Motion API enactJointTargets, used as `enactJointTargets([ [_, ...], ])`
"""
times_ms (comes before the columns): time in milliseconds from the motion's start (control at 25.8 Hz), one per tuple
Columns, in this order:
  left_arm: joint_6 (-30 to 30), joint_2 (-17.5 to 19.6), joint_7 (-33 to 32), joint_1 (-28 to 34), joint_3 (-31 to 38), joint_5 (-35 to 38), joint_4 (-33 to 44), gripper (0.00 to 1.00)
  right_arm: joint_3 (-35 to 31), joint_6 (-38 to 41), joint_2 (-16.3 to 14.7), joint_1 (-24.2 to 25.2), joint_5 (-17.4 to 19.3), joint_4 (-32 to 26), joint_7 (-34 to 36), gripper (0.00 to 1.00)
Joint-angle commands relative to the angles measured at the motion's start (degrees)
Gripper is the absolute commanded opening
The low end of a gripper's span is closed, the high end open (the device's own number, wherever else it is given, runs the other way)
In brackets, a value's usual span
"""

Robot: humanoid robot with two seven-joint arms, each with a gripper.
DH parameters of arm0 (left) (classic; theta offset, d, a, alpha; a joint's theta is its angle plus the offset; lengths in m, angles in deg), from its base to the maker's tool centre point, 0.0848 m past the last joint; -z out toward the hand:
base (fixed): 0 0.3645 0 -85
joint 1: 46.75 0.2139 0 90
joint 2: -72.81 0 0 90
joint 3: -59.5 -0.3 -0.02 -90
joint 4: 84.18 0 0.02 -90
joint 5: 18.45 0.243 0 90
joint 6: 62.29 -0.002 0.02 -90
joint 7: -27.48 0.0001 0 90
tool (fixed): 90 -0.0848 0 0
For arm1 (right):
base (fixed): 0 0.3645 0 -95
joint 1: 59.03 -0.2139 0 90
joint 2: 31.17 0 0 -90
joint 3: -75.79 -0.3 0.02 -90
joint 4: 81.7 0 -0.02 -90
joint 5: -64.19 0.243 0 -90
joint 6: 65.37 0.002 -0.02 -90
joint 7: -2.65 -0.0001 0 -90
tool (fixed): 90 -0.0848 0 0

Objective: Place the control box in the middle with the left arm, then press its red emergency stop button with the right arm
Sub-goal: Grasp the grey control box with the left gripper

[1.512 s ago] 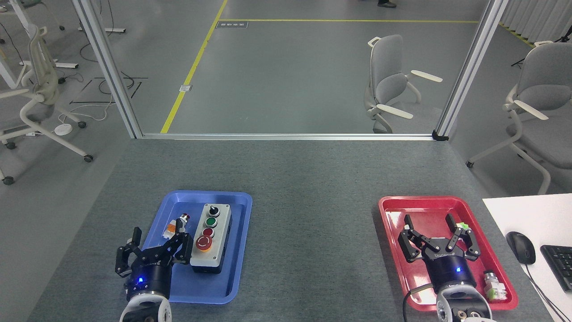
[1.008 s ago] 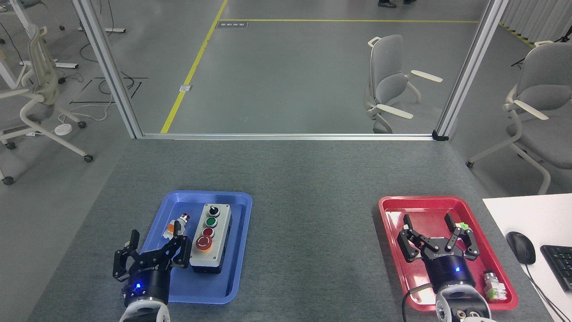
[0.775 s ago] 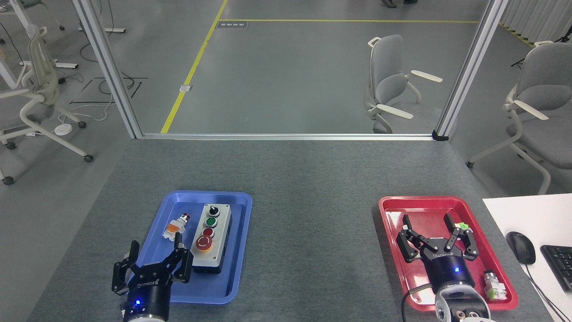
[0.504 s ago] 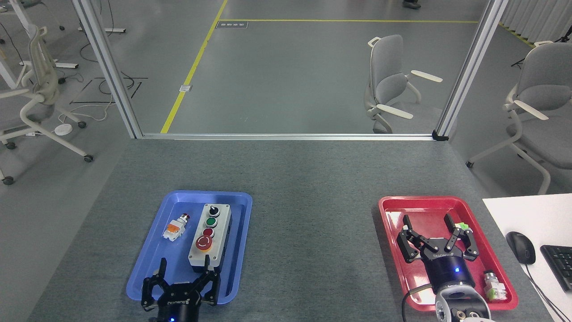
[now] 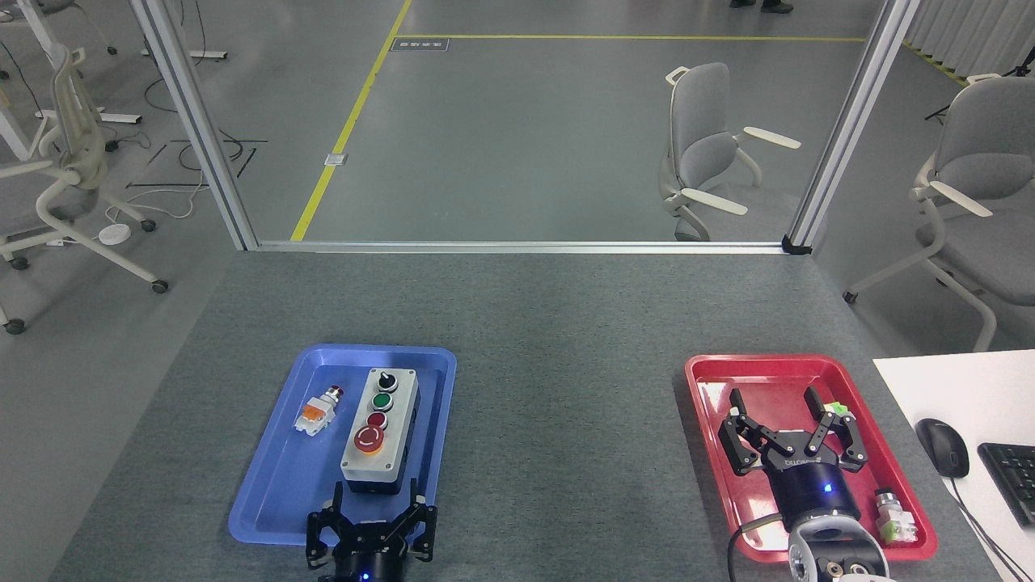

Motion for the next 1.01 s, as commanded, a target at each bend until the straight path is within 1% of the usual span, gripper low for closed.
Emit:
enactJointTargets([
  [0,-0.08,0.0,-0.47,-2.07,-0.03,-2.02,-1.66,0.99,0.0,0.07,-0.01,0.0,0.0,0.0,0.15,1.0],
  [271,-0.26,0.0,-0.82,-5.67,0.23,-4.48,-6.4,0.99,0.0,-0.02,-0.1,0.0,0.0,0.0,0.15,1.0],
  [543,-0.08,0.7,-0.73,-11.12,0.23,-8.87,-13.08,0.99,-0.09,-0.02,-0.1,0.0,0.0,0.0,0.15,1.0],
  [736,-0.08,0.35,-0.73,-15.43,0.23,-10.89,-18.18,0.99,-0.09,-0.02,-0.1,0.0,0.0,0.0,0.15,1.0],
  [891,0.18,0.7,-0.73,-17.8,0.23,-12.92,-20.47,0.99,-0.09,-0.02,-0.1,0.0,0.0,0.0,0.15,1.0],
  [930,0.18,0.7,-0.73,-18.24,0.15,-12.92,-20.99,0.98,-0.09,0.07,-0.1,0.0,0.0,0.0,0.15,1.0],
  [969,0.36,0.79,-0.64,-18.59,0.15,-12.92,-21.35,0.92,-0.09,0.15,-0.1,0.0,0.0,0.0,0.15,1.0],
])
